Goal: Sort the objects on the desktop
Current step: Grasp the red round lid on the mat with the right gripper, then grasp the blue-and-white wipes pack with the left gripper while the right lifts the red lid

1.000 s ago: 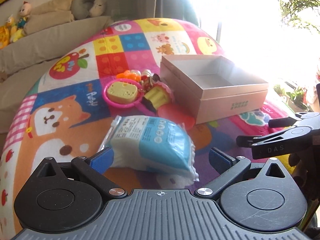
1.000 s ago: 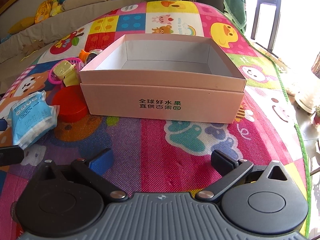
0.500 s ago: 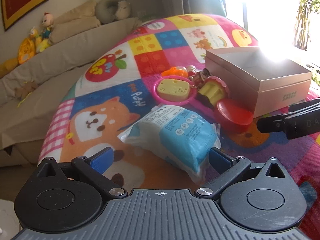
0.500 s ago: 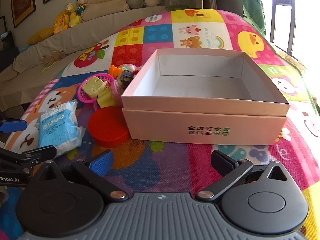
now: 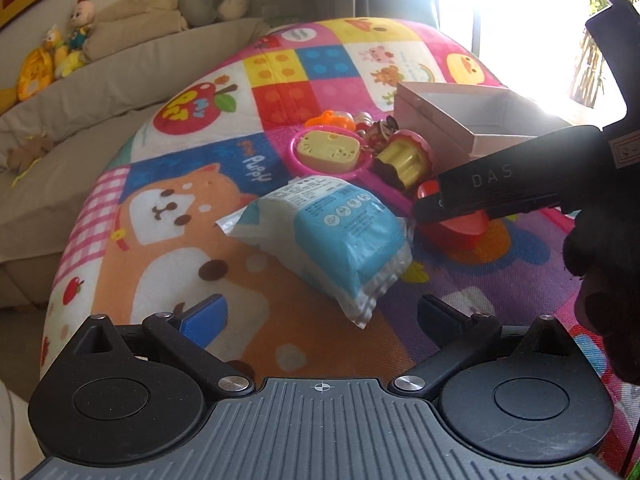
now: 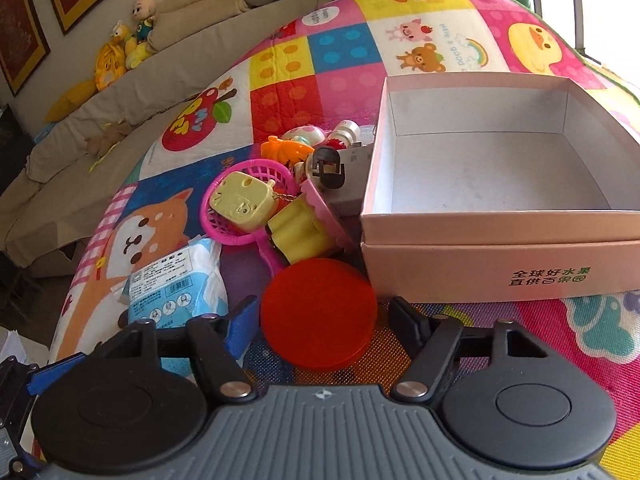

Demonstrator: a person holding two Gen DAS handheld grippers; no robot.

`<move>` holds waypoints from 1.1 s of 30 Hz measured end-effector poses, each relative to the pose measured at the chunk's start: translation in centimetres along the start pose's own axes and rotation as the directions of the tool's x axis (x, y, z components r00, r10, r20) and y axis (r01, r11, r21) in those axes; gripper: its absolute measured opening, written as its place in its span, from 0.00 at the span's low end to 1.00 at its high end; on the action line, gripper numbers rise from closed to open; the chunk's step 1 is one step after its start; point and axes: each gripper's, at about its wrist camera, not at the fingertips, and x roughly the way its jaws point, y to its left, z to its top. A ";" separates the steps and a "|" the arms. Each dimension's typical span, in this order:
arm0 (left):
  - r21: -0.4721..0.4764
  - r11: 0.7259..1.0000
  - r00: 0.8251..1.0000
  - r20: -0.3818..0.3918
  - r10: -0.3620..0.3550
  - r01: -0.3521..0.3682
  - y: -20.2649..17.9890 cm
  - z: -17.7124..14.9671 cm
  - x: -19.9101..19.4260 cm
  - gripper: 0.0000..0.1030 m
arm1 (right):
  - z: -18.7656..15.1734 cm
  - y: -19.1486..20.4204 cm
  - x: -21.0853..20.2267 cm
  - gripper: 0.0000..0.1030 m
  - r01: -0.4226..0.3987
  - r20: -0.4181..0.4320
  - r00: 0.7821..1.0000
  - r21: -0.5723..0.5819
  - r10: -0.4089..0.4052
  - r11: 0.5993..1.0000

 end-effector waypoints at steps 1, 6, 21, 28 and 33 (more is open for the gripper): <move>0.000 1.000 1.000 -0.002 0.003 -0.003 0.0 0.0 0.0 1.00 | -0.2 -0.3 -0.5 0.63 -0.001 -0.001 1.000 -0.003 0.001 1.000; 0.005 1.000 1.000 -0.010 -0.003 0.003 -0.3 0.0 0.0 1.00 | -2.2 -3.3 -3.6 0.62 0.024 -0.003 1.000 -0.062 -0.024 0.998; -0.157 0.986 0.997 -0.063 0.037 -0.046 -0.2 5.0 4.0 1.00 | -5.7 -12.2 -8.6 0.95 0.241 0.162 0.956 0.042 -0.245 0.970; -0.010 0.992 0.991 -0.048 0.125 -0.126 0.9 3.9 3.4 1.00 | -5.7 -12.6 -8.7 0.97 0.225 0.161 0.959 0.066 -0.233 0.972; -0.085 0.996 0.999 -0.033 0.019 -0.022 1.6 4.2 3.3 1.00 | -5.8 -12.6 -8.5 0.97 0.227 0.154 0.960 0.071 -0.235 0.971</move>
